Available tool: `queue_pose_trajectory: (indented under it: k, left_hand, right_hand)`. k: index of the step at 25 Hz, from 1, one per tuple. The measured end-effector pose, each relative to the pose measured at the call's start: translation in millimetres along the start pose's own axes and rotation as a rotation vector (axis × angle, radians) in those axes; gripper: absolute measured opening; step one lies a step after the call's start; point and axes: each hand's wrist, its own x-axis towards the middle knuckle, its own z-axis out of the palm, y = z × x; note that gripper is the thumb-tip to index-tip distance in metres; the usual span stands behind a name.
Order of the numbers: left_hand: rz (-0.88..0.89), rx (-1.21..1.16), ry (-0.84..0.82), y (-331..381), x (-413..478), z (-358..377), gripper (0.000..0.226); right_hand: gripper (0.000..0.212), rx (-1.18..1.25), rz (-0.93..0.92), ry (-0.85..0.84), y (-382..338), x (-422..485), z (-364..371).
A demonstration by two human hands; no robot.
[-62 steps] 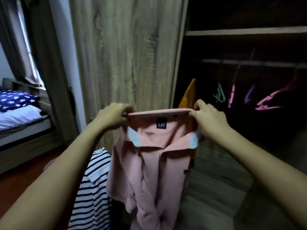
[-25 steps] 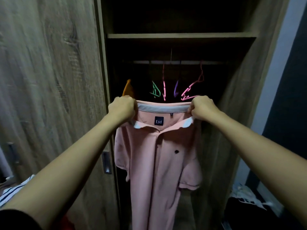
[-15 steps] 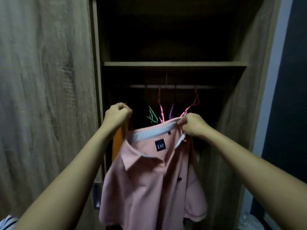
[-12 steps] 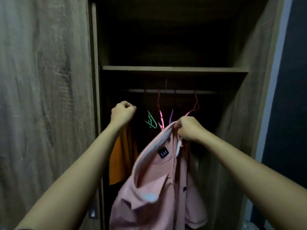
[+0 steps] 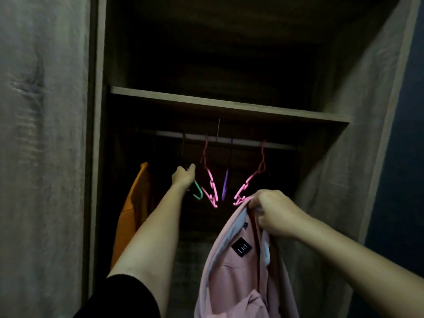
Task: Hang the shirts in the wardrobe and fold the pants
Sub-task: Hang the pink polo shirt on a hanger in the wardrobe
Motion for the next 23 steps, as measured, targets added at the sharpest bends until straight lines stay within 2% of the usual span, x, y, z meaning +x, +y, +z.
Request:
queue_pose_trajectory:
  k: [5,10,13,15,19,23]
  left_hand:
    - [0.018,-0.231,-0.038,-13.6,58.3,25.2,0.032]
    - [0.072,-0.282,-0.092,-7.4,31.8,21.1,0.024]
    - [0.057,-0.327,-0.009,-24.9,-0.4,1.6,0.032]
    - [0.060,-0.263,0.006,-40.6,-39.8,-20.6,0.030]
    - [0.256,0.021,-0.105,-80.1,-131.9,-82.4,0.022]
    - [0.346,0.224,-0.139,-111.3,-198.6,-158.3,0.012]
  right_hand:
    - [0.034,0.017,-0.004,0.020,25.7,3.3,4.9]
    - [0.034,0.080,0.027,0.008,27.7,2.0,19.5]
    - [0.034,0.071,0.053,0.005,20.3,-2.0,25.6]
    - [0.032,0.055,0.076,-0.045,15.6,-5.1,35.6]
    - [0.029,0.067,0.098,-0.139,10.6,-5.1,72.3]
    - [0.029,0.045,0.044,-0.226,2.2,-8.7,95.3]
